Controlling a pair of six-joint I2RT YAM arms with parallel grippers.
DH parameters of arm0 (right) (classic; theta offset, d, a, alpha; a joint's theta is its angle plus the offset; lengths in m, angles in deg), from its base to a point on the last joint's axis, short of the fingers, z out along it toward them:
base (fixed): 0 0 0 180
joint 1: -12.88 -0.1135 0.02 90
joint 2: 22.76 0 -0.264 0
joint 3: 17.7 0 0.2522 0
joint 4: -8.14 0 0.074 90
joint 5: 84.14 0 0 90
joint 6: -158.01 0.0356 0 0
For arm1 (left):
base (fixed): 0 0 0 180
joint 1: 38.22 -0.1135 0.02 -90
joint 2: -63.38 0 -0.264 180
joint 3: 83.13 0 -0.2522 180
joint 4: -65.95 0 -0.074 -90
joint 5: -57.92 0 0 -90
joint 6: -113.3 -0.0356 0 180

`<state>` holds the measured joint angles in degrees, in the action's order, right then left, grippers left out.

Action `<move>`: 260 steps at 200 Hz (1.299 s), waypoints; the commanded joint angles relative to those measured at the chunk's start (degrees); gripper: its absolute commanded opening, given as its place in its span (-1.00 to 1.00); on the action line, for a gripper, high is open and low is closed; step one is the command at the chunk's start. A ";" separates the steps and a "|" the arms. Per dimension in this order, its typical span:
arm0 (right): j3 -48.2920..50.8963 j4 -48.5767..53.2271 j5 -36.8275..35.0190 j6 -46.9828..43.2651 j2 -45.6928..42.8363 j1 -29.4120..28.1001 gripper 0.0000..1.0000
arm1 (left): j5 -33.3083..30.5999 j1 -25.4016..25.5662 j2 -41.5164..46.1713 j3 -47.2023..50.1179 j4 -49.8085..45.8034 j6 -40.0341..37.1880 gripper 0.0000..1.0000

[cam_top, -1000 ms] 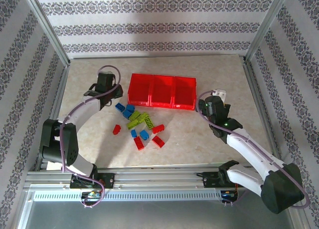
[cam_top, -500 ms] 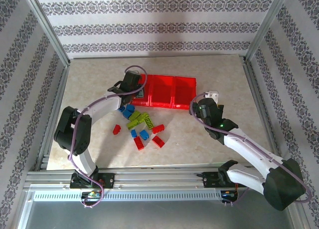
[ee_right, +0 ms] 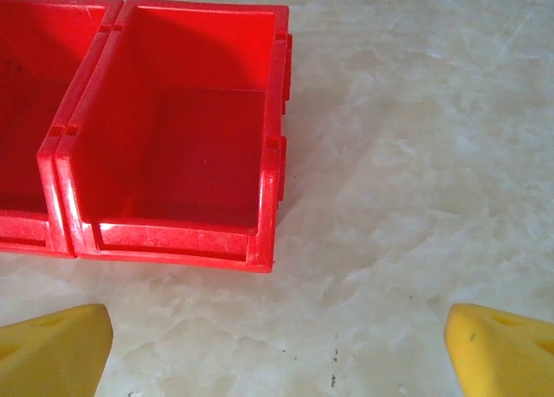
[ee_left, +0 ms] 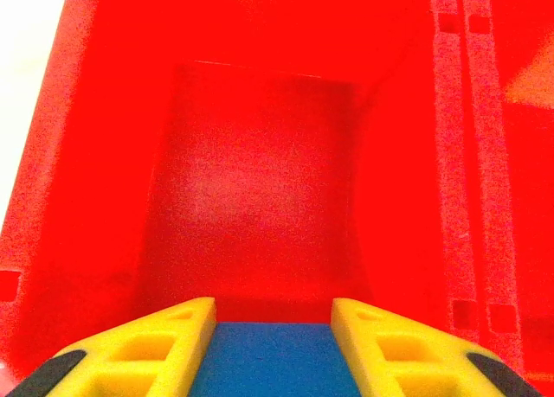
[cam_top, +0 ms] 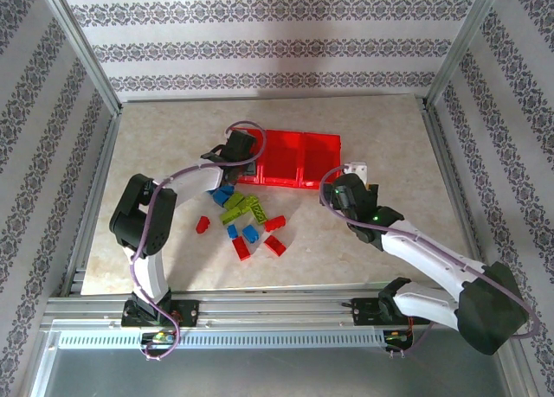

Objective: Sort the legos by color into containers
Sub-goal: Place the lego in the container.

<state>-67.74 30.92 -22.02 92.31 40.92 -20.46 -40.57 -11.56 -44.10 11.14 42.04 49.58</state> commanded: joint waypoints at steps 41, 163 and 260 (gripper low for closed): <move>-0.91 0.89 -1.87 1.37 0.39 -1.54 0.97 | -1.13 1.12 -0.69 -1.25 1.58 2.02 -0.21; -1.78 0.50 -1.68 1.21 1.14 -1.83 0.97 | -2.77 1.56 10.08 2.94 3.40 2.48 0.17; -3.05 1.40 -3.28 2.63 2.97 -1.97 0.97 | -12.25 -2.81 27.11 17.84 1.33 2.12 0.99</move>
<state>-68.65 30.96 -23.13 93.60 42.80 -21.88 -49.60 -11.74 -19.05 26.75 45.67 50.81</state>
